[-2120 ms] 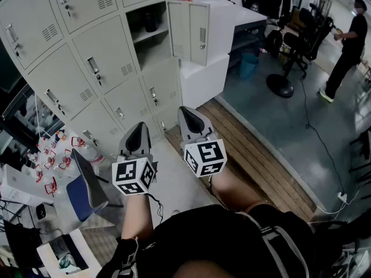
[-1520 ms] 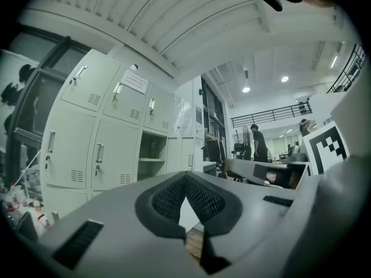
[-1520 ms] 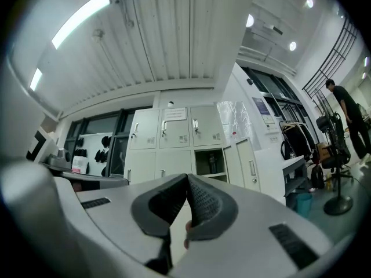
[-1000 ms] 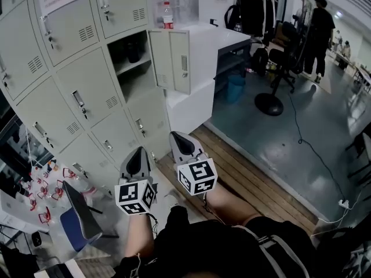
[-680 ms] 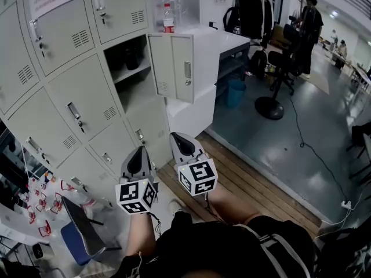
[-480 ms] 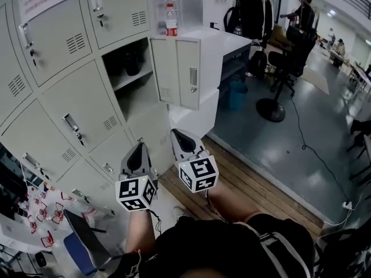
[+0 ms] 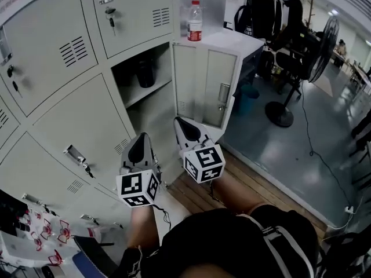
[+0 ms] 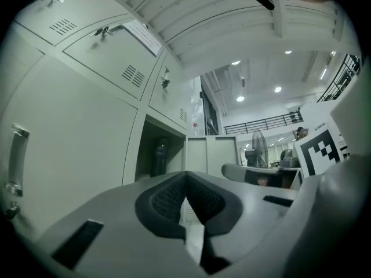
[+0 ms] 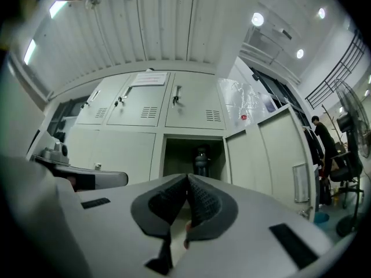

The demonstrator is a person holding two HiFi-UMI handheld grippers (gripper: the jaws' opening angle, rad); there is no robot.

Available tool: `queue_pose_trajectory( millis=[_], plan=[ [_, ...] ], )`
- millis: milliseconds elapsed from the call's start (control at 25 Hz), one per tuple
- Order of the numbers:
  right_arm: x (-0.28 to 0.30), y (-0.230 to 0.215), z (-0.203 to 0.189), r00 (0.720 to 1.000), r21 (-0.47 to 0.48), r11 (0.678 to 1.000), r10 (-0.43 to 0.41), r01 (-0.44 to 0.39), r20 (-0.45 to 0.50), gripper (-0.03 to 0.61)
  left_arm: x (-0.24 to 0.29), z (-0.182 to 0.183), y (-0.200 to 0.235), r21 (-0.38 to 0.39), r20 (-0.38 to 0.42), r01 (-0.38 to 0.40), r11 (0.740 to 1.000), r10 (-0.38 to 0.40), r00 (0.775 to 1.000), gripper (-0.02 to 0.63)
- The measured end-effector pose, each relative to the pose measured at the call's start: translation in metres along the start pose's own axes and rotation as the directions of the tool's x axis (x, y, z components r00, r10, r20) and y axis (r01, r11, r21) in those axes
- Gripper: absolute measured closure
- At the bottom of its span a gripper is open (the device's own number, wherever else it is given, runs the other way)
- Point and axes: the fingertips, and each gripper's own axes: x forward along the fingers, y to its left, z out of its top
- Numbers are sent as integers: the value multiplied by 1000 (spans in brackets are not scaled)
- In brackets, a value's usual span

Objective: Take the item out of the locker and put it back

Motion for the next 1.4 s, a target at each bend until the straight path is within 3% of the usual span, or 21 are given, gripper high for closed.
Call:
queue_pose_trajectory(
  millis=[200,440,520,680,920,1240,1400],
  plan=[
    [41,-5,-6,1000,17,1000,-1,1,1,563,27,-9,35,-21,-14,-26,999,25,1000,601],
    [70,-17,-8,1000,0,1000,13,-13,12,567,36,-18,43,-18,-35,-42,999,42,999,601],
    [86,-16,-2,998,5,998,63,-63,25,371,37,-19,46,-15,-35,-54,998,53,998,601],
    [126,-23,10,994,21,994,109,-109,20,254,40,-18,51,-25,-35,-74,997,73,997,601],
    [193,-31,10,990,33,990,138,-137,-38,185,50,-20,46,-27,-39,-83,996,82,996,601],
    [257,-57,-19,985,78,995,81,-70,-151,89,53,-24,47,11,-55,-114,993,115,992,601],
    [278,-61,-28,979,85,995,75,-59,-188,75,55,-20,57,20,-48,-134,991,135,990,601]
  ],
)
